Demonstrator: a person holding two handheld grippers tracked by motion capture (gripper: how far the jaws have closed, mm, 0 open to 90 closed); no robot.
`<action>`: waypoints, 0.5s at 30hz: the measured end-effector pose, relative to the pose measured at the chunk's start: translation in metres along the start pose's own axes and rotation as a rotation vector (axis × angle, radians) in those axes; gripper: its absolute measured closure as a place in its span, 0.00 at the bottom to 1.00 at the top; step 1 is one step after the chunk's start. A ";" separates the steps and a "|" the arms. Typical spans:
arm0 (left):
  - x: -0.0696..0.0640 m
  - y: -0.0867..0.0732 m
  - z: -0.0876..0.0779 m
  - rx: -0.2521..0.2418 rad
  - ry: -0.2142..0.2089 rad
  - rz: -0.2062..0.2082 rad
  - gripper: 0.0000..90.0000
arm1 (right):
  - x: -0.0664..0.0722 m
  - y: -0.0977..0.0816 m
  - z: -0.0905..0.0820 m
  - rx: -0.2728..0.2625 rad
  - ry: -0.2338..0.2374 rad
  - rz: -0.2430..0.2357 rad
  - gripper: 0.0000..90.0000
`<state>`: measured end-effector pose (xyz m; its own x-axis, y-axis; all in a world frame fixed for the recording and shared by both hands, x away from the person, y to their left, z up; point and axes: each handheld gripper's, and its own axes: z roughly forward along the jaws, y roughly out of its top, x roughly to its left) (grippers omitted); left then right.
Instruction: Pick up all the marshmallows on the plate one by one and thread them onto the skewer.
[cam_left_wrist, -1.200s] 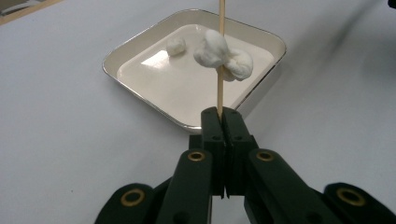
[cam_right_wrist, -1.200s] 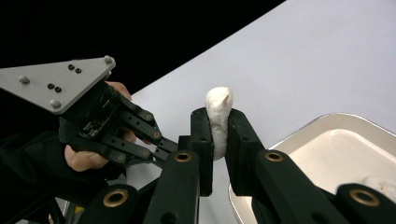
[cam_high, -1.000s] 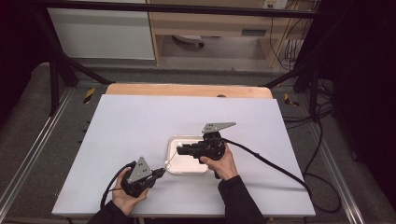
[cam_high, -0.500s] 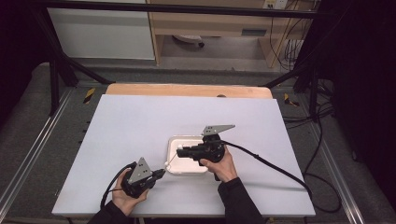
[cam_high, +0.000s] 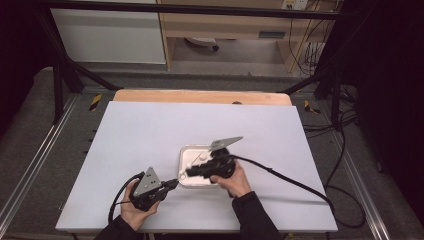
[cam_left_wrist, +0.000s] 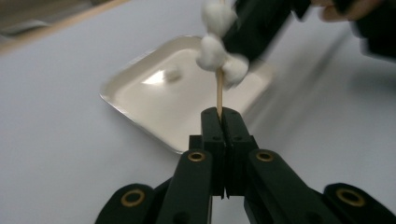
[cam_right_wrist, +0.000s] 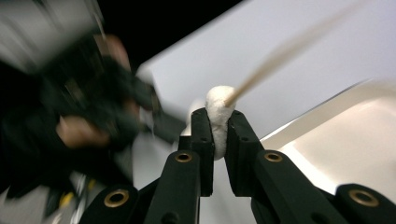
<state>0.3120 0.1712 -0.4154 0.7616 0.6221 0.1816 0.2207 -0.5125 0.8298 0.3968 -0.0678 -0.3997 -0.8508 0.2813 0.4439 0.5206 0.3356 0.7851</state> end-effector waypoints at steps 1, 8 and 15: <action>-0.001 -0.004 0.003 0.005 0.005 -0.013 0.99 | 0.002 -0.005 0.009 -0.020 -0.023 -0.011 0.93; 0.007 -0.010 0.001 -0.029 -0.049 -0.085 0.99 | 0.000 -0.007 0.013 -0.060 -0.017 0.012 0.89; 0.015 -0.016 0.001 -0.024 -0.065 -0.152 0.99 | 0.003 -0.006 0.001 -0.136 -0.100 -0.005 0.58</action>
<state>0.3208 0.1882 -0.4267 0.7586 0.6513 0.0186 0.3229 -0.4005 0.8575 0.3908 -0.0681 -0.4036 -0.8384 0.3705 0.3999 0.4961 0.2146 0.8413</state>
